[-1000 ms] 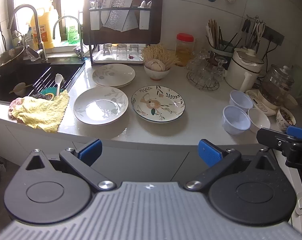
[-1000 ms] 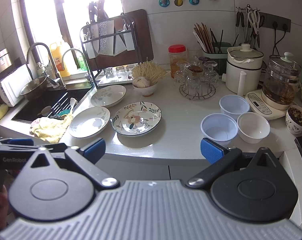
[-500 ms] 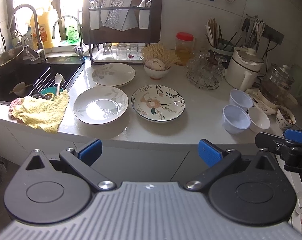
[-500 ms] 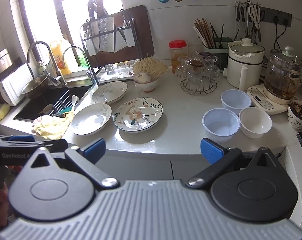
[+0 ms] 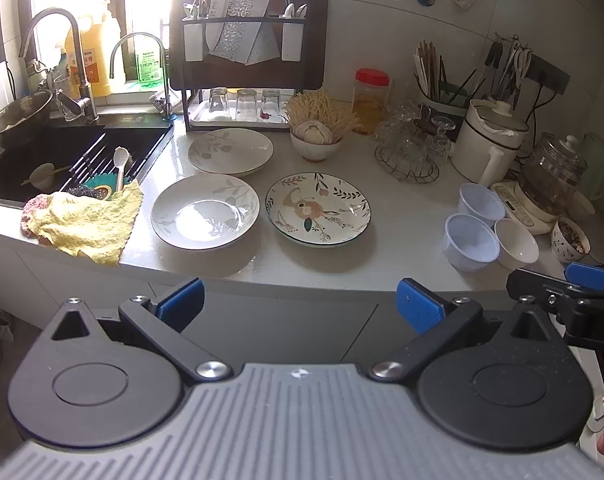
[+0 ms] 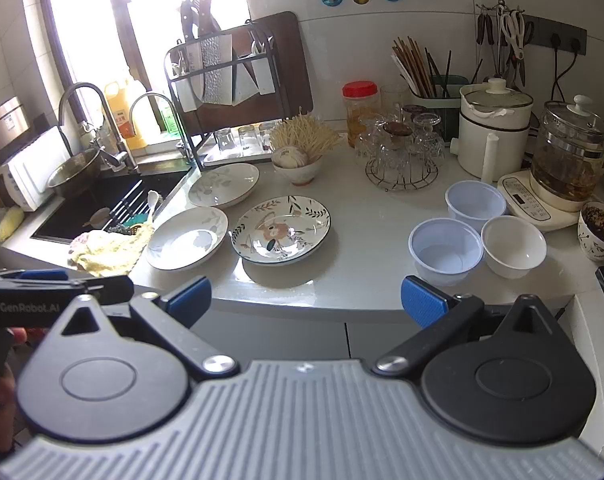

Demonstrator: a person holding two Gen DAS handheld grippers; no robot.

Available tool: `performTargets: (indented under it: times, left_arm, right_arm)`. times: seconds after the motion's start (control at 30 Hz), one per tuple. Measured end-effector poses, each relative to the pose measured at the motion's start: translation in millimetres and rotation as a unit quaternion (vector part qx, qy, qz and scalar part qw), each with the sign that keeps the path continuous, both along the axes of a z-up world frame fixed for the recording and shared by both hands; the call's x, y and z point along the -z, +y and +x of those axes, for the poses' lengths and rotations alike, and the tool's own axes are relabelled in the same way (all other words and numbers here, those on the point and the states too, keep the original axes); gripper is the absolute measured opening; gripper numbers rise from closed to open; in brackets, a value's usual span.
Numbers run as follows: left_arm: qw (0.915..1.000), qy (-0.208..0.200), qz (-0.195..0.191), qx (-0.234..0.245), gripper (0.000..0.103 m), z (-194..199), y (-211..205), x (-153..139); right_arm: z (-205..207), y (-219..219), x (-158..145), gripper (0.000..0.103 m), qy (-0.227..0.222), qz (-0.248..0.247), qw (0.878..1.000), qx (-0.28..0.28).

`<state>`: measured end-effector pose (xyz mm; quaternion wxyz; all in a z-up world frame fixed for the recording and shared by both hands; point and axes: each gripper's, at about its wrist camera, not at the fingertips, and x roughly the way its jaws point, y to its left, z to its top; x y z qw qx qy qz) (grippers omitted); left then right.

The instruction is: Organize plates and bowls

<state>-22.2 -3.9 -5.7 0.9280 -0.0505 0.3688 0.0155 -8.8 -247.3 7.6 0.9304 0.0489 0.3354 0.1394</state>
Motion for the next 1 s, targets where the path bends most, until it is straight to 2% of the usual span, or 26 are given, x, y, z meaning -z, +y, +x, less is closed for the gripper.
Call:
performTargets:
  times: [0.43,0.53,0.77,1.0]
  left_arm:
    - [0.9999,0.007,-0.010,-0.003,0.103,7.2,6.3,11.7]
    - [0.9998,0.010,-0.018,-0.002,0.103,17.3,12.0,15.9]
    - [0.9999,0.012,-0.008,0.005,0.103,45.5,25.5,14.4]
    - [0.9997,0.018,-0.015,-0.002,0.103,76.4,55.8,8.4]
  right_arm:
    - [6.0,4.4,7.3,0.103,0.005,0.008,1.000,-0.007]
    - [14.0,7.2,11.9,0.103,0.012,0.010,1.000,-0.001]
    - [32.7,16.5,11.7,0.103,0.013,0.020,1.000,0.015]
    - [54.8,33.3,15.1,0.103,0.027,0.034,0.999,0.022]
